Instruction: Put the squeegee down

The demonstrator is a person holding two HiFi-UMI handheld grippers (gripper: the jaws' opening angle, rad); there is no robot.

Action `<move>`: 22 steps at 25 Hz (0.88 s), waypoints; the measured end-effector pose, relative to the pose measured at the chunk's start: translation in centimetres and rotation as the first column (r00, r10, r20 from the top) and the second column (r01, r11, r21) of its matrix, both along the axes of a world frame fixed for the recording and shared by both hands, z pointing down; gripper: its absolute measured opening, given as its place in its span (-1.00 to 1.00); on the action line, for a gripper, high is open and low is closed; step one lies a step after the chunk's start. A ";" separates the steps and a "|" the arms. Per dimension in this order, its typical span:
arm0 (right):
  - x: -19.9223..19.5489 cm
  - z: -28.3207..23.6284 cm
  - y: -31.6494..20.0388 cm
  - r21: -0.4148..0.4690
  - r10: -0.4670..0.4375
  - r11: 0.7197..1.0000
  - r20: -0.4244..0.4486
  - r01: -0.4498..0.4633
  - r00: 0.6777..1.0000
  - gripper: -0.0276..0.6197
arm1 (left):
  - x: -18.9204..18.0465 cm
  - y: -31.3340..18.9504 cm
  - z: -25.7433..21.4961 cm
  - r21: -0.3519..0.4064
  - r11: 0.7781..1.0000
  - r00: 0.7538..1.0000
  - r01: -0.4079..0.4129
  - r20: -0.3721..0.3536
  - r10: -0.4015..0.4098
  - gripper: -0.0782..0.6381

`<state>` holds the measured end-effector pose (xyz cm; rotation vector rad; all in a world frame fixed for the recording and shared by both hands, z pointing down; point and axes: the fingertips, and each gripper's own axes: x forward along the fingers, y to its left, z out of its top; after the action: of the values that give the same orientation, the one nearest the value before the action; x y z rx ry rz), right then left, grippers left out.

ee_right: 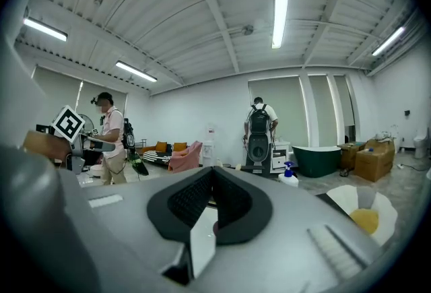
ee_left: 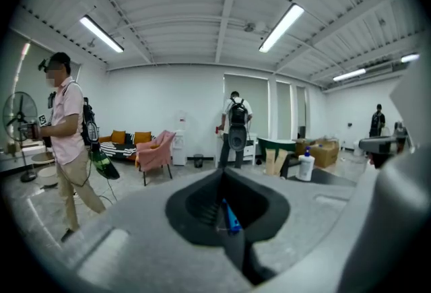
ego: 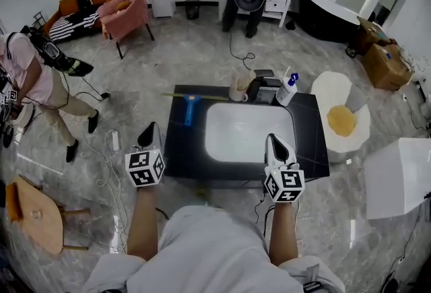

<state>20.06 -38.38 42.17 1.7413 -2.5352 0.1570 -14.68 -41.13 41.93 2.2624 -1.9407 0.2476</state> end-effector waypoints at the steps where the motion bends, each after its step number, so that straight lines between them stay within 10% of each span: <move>1: 0.0 0.0 0.0 0.001 0.002 1.000 0.004 -0.002 1.000 -0.91 | 0.0 0.0 -0.1 0.004 1.000 1.000 -0.001 -0.001 0.001 -0.79; 22: 0.4 -0.1 0.2 0.021 -0.001 1.000 -0.001 0.001 1.000 -0.91 | -0.2 1.5 -1.4 0.072 0.997 1.000 -0.022 0.011 0.021 -0.79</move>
<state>20.42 -38.19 42.02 1.7470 -2.5459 0.1292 -14.86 -39.65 40.51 2.3323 -1.9621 0.1941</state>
